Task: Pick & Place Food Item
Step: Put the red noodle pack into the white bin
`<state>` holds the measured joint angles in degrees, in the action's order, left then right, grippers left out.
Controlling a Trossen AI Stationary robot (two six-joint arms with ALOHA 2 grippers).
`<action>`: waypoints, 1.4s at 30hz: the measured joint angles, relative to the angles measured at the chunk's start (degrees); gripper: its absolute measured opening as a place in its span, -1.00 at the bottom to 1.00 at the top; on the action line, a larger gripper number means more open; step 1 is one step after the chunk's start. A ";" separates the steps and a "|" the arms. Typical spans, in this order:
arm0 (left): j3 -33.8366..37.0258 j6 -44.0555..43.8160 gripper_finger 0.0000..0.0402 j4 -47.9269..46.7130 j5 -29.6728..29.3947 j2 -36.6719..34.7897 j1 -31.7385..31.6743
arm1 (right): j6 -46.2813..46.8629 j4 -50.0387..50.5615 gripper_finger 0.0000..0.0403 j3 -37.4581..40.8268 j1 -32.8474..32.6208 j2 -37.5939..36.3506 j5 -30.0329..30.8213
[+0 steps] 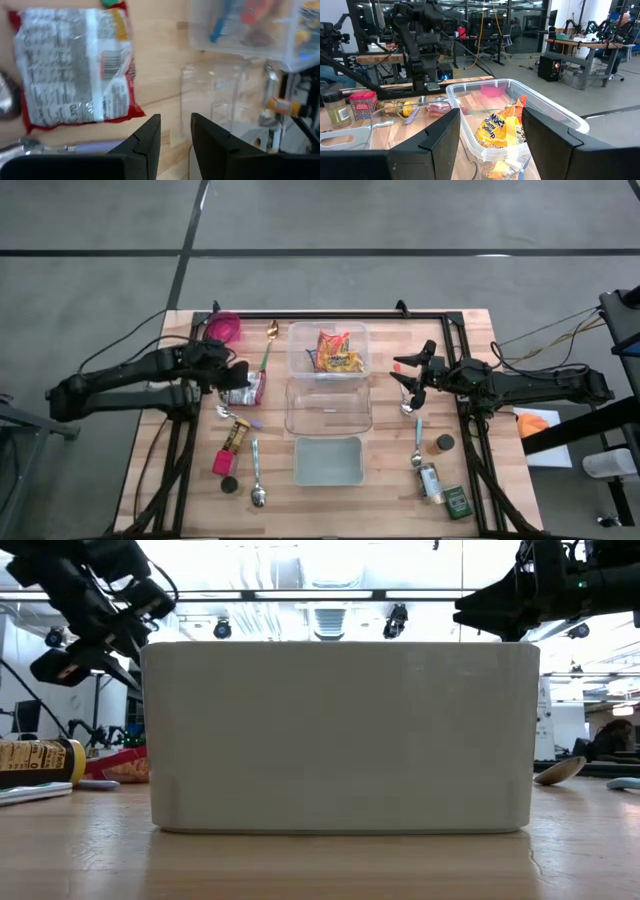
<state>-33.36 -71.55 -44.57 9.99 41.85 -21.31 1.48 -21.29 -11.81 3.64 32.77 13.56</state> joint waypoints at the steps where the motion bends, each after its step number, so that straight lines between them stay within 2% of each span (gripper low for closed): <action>1: -0.31 -1.53 -0.45 -0.73 -0.14 1.01 0.41 | 0.00 0.01 0.05 0.00 0.00 0.00 -0.02; 10: -3.05 -16.52 -0.45 -2.09 -0.58 12.16 7.31 | 0.00 0.01 0.05 0.00 0.00 0.00 0.01; 16: -6.56 -20.35 -0.39 -2.36 -2.38 18.17 10.39 | 0.00 0.01 0.05 0.00 0.00 0.00 0.01; 21: -8.16 -22.00 -0.01 -2.87 -5.65 21.69 10.46 | 0.00 0.01 0.05 0.00 -0.02 0.00 0.01; 25: -7.86 -28.03 0.32 -1.72 -10.47 23.37 10.46 | 0.00 0.01 0.05 0.00 -0.02 0.00 0.01; 29: -7.70 -34.29 0.48 -1.12 -8.87 24.47 10.52 | 0.00 0.01 0.05 0.00 -0.02 0.00 -0.01; 34: -7.64 -39.68 0.48 -0.84 -7.00 25.76 10.63 | 0.00 0.01 0.05 0.00 0.00 0.00 0.01; 42: -7.64 -46.06 0.31 1.48 -3.77 28.92 11.24 | 0.00 0.01 0.05 0.00 0.00 0.00 0.01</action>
<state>-40.99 -117.61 -43.09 6.22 70.77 -10.07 1.48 -21.28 -11.81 3.64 32.77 13.56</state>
